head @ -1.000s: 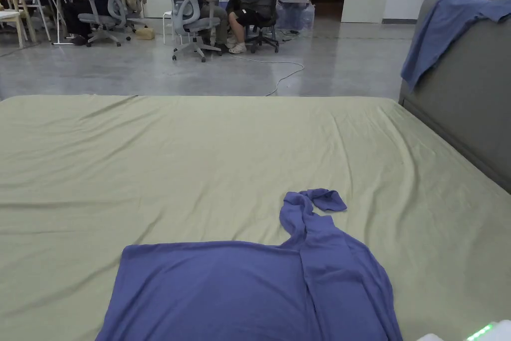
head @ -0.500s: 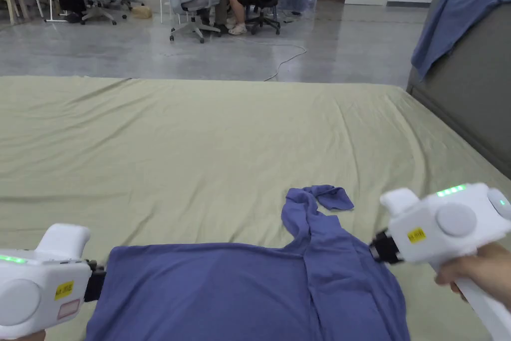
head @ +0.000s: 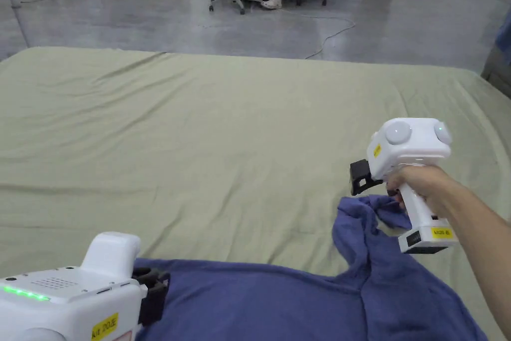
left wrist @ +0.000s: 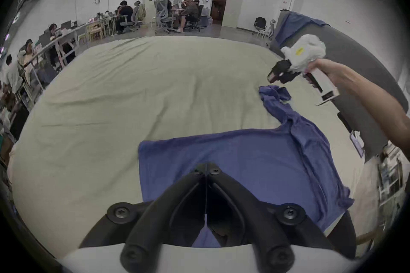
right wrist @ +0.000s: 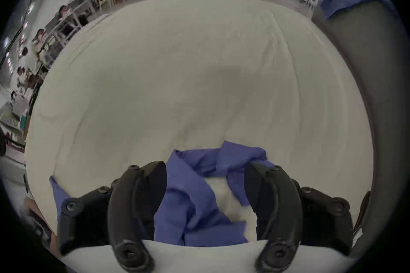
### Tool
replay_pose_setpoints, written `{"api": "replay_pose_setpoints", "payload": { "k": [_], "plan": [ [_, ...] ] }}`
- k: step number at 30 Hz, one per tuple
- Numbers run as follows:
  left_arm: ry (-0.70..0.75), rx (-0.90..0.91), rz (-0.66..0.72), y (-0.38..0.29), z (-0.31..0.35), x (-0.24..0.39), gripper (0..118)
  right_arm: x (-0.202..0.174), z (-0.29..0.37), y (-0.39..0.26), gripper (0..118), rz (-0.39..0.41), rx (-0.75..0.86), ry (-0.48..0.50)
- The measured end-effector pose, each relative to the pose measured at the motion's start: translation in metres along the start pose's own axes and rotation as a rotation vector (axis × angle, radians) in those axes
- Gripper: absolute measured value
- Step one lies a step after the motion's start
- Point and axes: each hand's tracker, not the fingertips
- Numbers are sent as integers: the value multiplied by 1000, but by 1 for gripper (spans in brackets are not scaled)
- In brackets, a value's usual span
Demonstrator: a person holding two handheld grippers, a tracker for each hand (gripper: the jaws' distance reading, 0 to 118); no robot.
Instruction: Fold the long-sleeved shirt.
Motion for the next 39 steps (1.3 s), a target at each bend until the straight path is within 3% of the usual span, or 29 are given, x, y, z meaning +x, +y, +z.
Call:
{"api": "replay_pose_setpoints", "payload": {
  "k": [2, 4, 5, 6, 12, 14, 17, 22, 25, 30, 34, 36, 37, 38, 39],
  "plan": [
    [30, 0, -18, 0, 0, 0, 0, -1, -23, 3, 68, -23, -25, -1],
    [44, 3, -21, 0, 0, -2, 0, -5, -42, -4, 28, -57, -48, -22],
    [44, 5, -15, -1, 1, -4, 0, -6, -50, -8, 22, -74, -81, -63],
    [40, -1, -8, -1, 2, -8, 0, -7, -52, -15, 9, -95, -46, -54],
    [69, -16, -8, -12, 8, -15, 0, -7, -35, -14, 7, -46, 34, -14],
    [78, -11, 5, -16, 12, -18, 0, -7, -7, -19, 7, -9, 145, -45],
    [57, -3, 42, -20, 21, -20, 0, -9, 54, -37, 7, 44, 157, -45],
    [19, 22, 42, -23, 44, -8, 0, -18, 173, -127, 7, 202, 298, -50],
    [-1, 52, 27, -29, 64, 4, 0, -19, 205, -190, 7, 234, 303, -13],
    [-15, 74, 15, -47, 91, 22, 0, -20, 179, -282, 7, 228, 222, 6],
    [-12, 70, 18, -64, 107, 38, 0, -23, 95, -338, 7, 186, 8, 17],
    [-9, 64, 21, -72, 115, 45, 0, -21, 58, -357, 6, 145, -43, -14],
    [-7, 62, 18, -76, 120, 49, 0, -17, 64, -356, 6, 125, 96, 22],
    [-6, 61, 14, -79, 125, 51, 0, -14, 72, -350, 7, 85, 80, 34],
    [-5, 60, 13, -81, 130, 54, 0, -14, 85, -349, 19, 24, 30, 47]
  ]
}}
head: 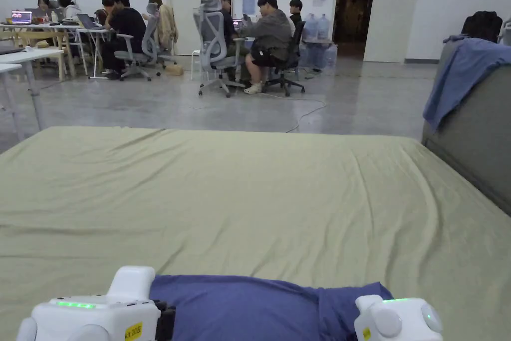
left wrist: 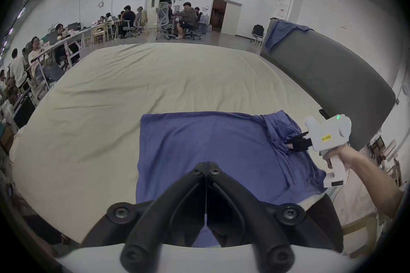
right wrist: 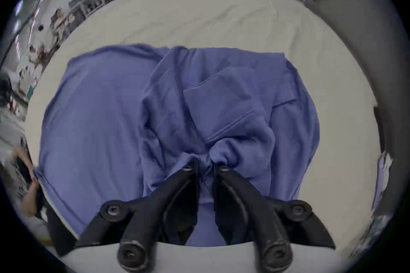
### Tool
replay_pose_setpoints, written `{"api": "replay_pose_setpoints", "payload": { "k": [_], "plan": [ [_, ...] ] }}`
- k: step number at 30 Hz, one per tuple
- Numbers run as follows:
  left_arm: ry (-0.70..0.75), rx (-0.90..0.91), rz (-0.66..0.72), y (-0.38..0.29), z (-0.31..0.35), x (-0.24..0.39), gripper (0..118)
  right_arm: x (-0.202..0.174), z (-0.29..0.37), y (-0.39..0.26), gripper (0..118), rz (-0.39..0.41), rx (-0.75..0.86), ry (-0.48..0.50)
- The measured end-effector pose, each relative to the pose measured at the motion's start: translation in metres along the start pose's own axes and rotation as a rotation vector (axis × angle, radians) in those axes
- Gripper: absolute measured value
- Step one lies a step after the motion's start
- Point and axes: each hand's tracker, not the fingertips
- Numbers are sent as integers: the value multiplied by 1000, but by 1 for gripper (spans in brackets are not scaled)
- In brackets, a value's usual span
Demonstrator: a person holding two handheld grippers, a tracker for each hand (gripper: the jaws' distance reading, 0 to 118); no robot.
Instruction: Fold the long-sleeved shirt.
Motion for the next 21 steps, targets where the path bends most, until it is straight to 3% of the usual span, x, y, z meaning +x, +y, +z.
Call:
{"api": "replay_pose_setpoints", "payload": {
  "k": [3, 5, 6, 9, 10, 11, 13, 15, 16, 20, 21],
  "plan": [
    [-11, -4, 8, -1, 11, 5, 0, 8, 38, 5, 37, 7, 18, 25],
    [-17, 15, 2, -4, 19, 8, 0, 10, 80, -9, 88, -6, 140, 40],
    [-19, 25, -1, -5, 22, 8, 0, 11, 101, -18, 104, 5, 207, 37],
    [-16, 34, -2, -10, 25, 9, 0, 13, 153, -57, 104, -20, 364, 7],
    [-15, 31, -1, -12, 24, 8, 0, 15, 164, -69, 103, -30, 379, 20],
    [-15, 26, -2, -13, 22, 8, 0, 16, 169, -75, 91, -30, 377, 40],
    [-19, 6, -14, -17, 18, 9, 0, 15, 174, -88, 0, -27, 402, 53],
    [-15, -1, -24, -19, 14, 10, 0, 12, 169, -94, 0, -46, 420, 19],
    [-11, -2, -29, -19, 12, 9, 0, 11, 165, -91, 0, -9, 411, 15],
    [20, 12, -30, -4, -7, -3, 2, 13, 153, -78, 0, -7, 386, 24],
    [67, 22, -18, 5, -18, -10, 30, 13, 148, -74, 0, 2, 379, 13]
  ]
}}
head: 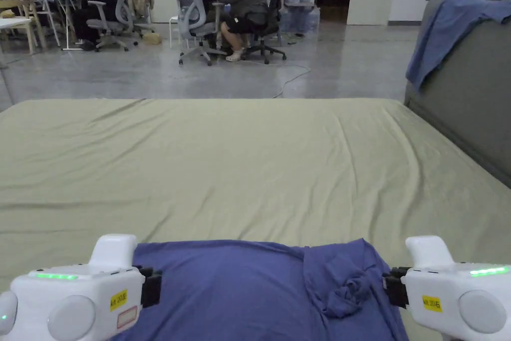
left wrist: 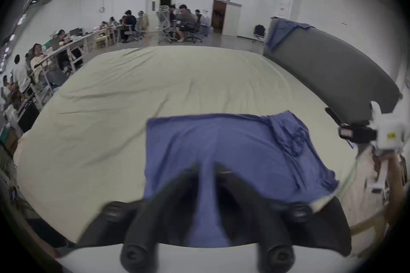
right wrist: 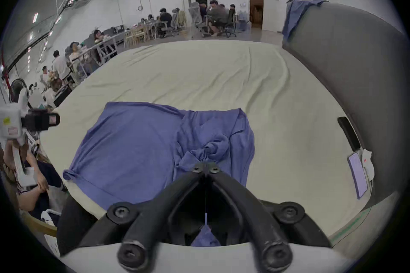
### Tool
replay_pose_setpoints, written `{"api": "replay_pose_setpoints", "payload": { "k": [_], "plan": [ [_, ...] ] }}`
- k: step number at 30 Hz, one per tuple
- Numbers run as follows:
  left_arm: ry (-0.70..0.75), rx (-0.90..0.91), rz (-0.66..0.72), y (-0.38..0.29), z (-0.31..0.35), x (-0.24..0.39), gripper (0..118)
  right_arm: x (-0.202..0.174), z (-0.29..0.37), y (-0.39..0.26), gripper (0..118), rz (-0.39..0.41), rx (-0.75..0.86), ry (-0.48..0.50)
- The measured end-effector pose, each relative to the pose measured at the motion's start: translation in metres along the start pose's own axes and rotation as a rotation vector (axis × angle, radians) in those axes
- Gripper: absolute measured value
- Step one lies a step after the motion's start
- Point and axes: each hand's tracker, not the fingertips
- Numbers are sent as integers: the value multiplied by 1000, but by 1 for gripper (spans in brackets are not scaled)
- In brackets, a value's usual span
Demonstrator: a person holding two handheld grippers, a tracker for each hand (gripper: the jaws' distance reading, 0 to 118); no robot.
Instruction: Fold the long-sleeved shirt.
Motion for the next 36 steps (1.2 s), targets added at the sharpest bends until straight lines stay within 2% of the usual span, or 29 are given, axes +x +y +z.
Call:
{"api": "replay_pose_setpoints", "payload": {
  "k": [2, 3, 9, 12, 14, 16, 17, 19, 20, 21, 23, 26, 29, 30, 35, 36],
  "plan": [
    [26, -16, 16, 21, -31, -15, 101, 0, -12, 3, 0, 8, -8, -3],
    [36, -76, 20, 32, -56, -26, 118, 2, -17, 9, 0, 9, -14, 5],
    [198, -194, 59, 74, -187, -78, 116, 7, -49, 11, 0, -7, -61, 46],
    [285, -198, 13, 80, -238, -94, 115, 11, -55, 9, 0, -19, -91, 47],
    [288, -241, 19, 83, -266, -103, 110, 16, -60, 8, 0, -29, -115, 42],
    [314, -307, 24, 82, -286, -106, 98, 20, -62, 10, 0, -32, -121, 42],
    [342, -335, 15, 80, -294, -106, 87, 24, -65, 12, 0, -30, -131, 40],
    [316, -296, 52, 77, -293, -100, 60, 29, -70, 22, 0, -22, -133, 43],
    [324, -285, 51, 78, -286, -93, 42, 33, -73, 28, 0, -19, -131, 45],
    [318, -267, 24, 79, -279, -84, 1, 40, -80, 37, 0, -14, -132, 39],
    [293, -250, -50, 78, -264, -73, 0, 49, -94, 56, 2, -22, -108, 2],
    [228, -206, -28, 77, -224, -65, 0, 68, -132, 89, 4, -31, -141, -18],
    [186, -163, -28, 74, -177, -57, 0, 82, -180, 118, 61, -51, -233, 16],
    [166, -149, -36, 72, -163, -55, 0, 87, -199, 124, 68, -70, -255, 10],
    [93, -118, 45, 67, -118, -50, 0, 98, -275, 134, 66, -129, -380, -73],
    [95, -125, 42, 68, -116, -51, 0, 99, -288, 131, 58, -131, -416, -79]
  ]
}}
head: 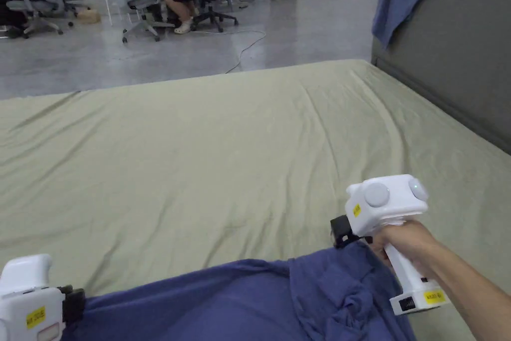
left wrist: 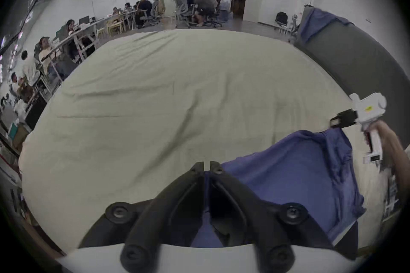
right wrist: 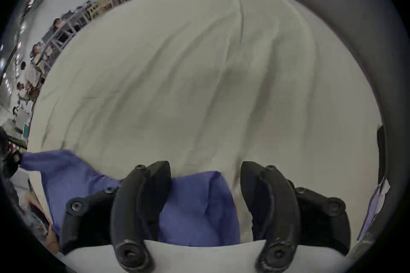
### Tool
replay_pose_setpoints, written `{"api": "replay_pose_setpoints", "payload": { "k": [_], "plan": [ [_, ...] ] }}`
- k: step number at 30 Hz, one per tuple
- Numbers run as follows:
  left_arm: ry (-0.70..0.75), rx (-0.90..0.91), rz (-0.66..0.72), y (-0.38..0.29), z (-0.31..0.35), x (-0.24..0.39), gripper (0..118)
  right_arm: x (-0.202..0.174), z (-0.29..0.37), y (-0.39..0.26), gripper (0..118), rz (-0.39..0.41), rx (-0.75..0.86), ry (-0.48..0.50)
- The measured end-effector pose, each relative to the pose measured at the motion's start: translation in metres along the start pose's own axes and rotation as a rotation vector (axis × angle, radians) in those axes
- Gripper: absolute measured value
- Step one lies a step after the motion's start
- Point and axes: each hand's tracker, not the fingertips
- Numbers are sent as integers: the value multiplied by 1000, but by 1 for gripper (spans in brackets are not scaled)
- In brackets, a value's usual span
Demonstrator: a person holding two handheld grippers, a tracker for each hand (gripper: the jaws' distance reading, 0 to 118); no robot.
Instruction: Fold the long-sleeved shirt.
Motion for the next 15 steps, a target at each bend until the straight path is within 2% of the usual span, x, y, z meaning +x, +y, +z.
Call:
{"api": "replay_pose_setpoints", "payload": {
  "k": [1, 2, 3, 6, 7, 11, 14, 15],
  "plan": [
    [-2, 0, -3, -1, 2, 0, 0, 0, -11, 0, 57, -3, -40, 4],
    [9, 1, -11, -2, 3, 1, 0, -3, -13, -5, 55, 4, -31, -42],
    [31, -1, -22, -2, 3, 2, 0, -12, -8, -5, 43, 24, -8, -41],
    [40, -2, -16, 1, -10, -6, 0, -18, 12, -3, 16, 71, 3, -103],
    [51, 2, -10, 2, -10, -6, 0, -18, 19, -4, 0, 62, 0, -95],
    [65, 41, -9, 4, 2, -3, 0, -6, 69, -18, 0, -12, 117, -37],
    [55, 67, -20, 4, 22, 3, 0, -2, 104, -36, 0, -28, 153, 46],
    [58, 78, -31, 3, 30, 4, 0, -3, 115, -42, 0, -8, 175, 49]
  ]
}}
